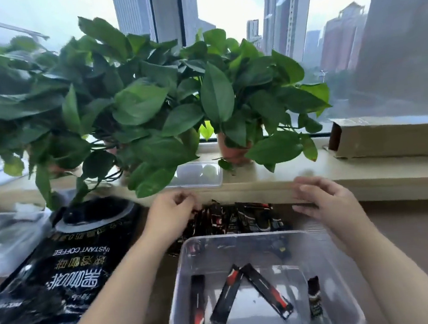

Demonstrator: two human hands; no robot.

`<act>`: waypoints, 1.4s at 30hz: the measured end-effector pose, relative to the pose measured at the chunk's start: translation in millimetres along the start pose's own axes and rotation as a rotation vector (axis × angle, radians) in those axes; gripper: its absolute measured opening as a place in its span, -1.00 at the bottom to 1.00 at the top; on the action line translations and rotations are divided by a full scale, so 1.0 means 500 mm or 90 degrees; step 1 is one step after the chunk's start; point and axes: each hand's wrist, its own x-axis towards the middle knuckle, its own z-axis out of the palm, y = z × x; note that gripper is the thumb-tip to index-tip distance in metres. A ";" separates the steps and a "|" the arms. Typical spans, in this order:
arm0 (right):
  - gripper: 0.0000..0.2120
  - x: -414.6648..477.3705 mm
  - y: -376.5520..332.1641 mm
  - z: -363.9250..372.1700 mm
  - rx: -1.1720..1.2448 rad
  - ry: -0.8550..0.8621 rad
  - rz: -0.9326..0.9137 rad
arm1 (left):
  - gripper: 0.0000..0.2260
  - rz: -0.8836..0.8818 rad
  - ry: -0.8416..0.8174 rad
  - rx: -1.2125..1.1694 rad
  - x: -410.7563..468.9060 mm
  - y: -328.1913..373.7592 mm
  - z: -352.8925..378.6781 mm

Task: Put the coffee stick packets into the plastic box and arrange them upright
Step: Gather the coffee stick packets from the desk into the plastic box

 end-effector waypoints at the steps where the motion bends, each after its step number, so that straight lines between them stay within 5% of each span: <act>1: -0.89 0.025 0.006 -0.003 -0.062 0.012 0.002 | -0.81 -0.011 0.017 0.047 0.026 -0.013 -0.002; 5: -0.94 0.090 0.050 0.010 -0.318 -0.047 -0.020 | -0.54 -0.067 -0.082 0.154 0.077 -0.053 0.019; 8: -0.65 0.122 0.095 0.026 -0.440 -0.126 -0.052 | -0.27 -0.060 -0.179 0.291 0.085 -0.058 0.043; 12: -0.17 0.151 0.136 0.015 -0.601 -0.213 -0.058 | -0.37 -0.040 -0.163 0.274 0.085 -0.069 0.058; 16: -0.06 0.126 0.147 0.006 -0.595 -0.229 -0.099 | -0.60 -0.028 -0.148 0.242 0.071 -0.074 0.060; 22: -0.53 0.119 0.145 0.010 -0.636 -0.213 -0.154 | -0.72 -0.013 -0.117 0.285 0.068 -0.087 0.059; 27: -0.58 0.113 0.139 0.018 -0.564 -0.163 -0.147 | -0.77 0.039 -0.039 0.277 0.061 -0.083 0.057; 33: -0.61 0.123 0.142 0.012 -0.432 -0.079 -0.164 | -0.83 0.068 0.074 0.085 0.047 -0.071 0.038; 38: -0.70 0.123 0.150 0.011 -0.391 -0.048 -0.158 | -0.93 0.107 0.005 -0.024 0.044 -0.061 0.034; 42: -0.73 0.117 0.139 0.015 -0.381 -0.048 -0.165 | -0.83 0.140 -0.003 -0.038 0.042 -0.053 0.031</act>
